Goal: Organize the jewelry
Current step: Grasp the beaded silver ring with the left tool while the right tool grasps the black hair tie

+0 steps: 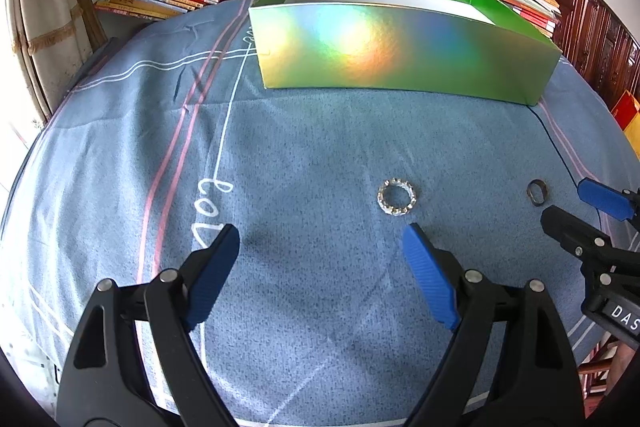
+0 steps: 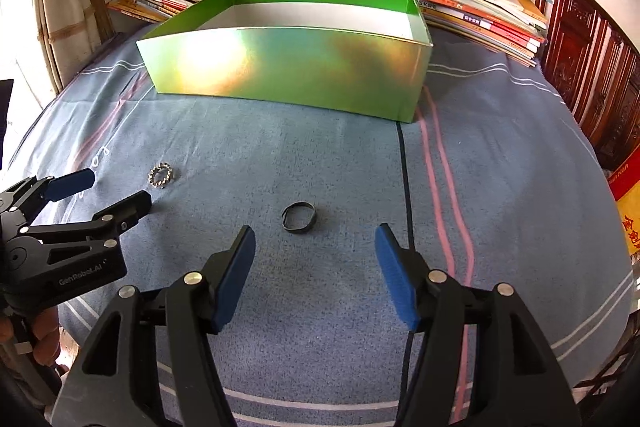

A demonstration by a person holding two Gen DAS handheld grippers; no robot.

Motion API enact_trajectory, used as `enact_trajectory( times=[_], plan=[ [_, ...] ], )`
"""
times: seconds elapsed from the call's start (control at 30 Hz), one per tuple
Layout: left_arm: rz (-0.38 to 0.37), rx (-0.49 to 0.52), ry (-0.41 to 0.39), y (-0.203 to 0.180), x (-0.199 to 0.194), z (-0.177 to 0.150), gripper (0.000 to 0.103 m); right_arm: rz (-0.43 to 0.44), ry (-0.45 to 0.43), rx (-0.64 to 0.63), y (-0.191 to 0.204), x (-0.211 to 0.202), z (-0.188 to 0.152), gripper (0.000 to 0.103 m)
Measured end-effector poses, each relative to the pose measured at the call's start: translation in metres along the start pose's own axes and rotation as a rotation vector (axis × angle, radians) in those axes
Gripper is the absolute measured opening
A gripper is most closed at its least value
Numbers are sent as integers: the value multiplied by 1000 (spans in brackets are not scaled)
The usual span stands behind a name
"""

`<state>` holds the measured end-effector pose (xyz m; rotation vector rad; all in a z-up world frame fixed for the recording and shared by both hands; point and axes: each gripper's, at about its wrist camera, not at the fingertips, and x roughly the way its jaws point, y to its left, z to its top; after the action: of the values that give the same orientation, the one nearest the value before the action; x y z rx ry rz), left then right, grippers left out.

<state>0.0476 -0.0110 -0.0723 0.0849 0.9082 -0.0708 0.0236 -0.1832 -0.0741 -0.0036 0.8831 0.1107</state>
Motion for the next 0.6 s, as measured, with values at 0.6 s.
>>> enact_trajectory(
  times=[0.6],
  plan=[
    [-36, 16, -24, -12, 12, 12, 81, 52, -7, -70, 15, 11, 0, 59]
  ],
)
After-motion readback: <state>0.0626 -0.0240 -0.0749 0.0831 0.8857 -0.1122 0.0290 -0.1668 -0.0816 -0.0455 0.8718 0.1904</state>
